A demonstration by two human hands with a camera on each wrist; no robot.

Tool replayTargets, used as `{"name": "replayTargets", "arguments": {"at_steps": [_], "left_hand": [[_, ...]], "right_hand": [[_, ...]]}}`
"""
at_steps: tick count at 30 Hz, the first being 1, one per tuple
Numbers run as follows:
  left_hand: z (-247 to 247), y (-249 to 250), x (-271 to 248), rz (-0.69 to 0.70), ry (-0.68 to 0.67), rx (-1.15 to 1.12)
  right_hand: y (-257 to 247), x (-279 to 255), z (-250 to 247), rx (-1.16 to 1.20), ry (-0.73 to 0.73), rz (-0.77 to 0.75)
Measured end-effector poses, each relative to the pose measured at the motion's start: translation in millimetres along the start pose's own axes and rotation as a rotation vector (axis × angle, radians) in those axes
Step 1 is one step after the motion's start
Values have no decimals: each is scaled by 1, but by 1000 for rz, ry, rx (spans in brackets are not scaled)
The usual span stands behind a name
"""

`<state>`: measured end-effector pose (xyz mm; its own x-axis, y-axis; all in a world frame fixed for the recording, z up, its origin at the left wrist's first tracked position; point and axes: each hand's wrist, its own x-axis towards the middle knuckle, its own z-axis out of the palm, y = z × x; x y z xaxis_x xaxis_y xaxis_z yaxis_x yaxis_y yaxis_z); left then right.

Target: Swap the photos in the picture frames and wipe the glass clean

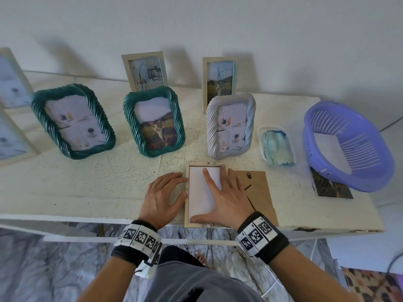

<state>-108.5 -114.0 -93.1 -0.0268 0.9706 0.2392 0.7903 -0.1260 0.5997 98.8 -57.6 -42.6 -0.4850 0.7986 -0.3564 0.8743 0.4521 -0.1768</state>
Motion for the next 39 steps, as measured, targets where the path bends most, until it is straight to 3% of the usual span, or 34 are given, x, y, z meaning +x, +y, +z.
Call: {"name": "replayTargets", "arguments": {"at_steps": [15,20,28,33,37,39], "left_hand": [[1,-1,-1,1,-2,17],[0,-1,-1,1,3,19],[0,0,0,17,22,29],[0,0,0,4,10,24],[0,2,0,-6,8,15],[-1,3,-1,-14,2,9]], "right_hand": [[-3,-1,-3,50,-3,15],[-5,0,-7,69,84,35],[2,-4,-9,52,360,-52],[7,-12,-15,380,358,-132],[16,-26,-20,739,367,-63],[22,-33,-22,1014,304,-24]]}}
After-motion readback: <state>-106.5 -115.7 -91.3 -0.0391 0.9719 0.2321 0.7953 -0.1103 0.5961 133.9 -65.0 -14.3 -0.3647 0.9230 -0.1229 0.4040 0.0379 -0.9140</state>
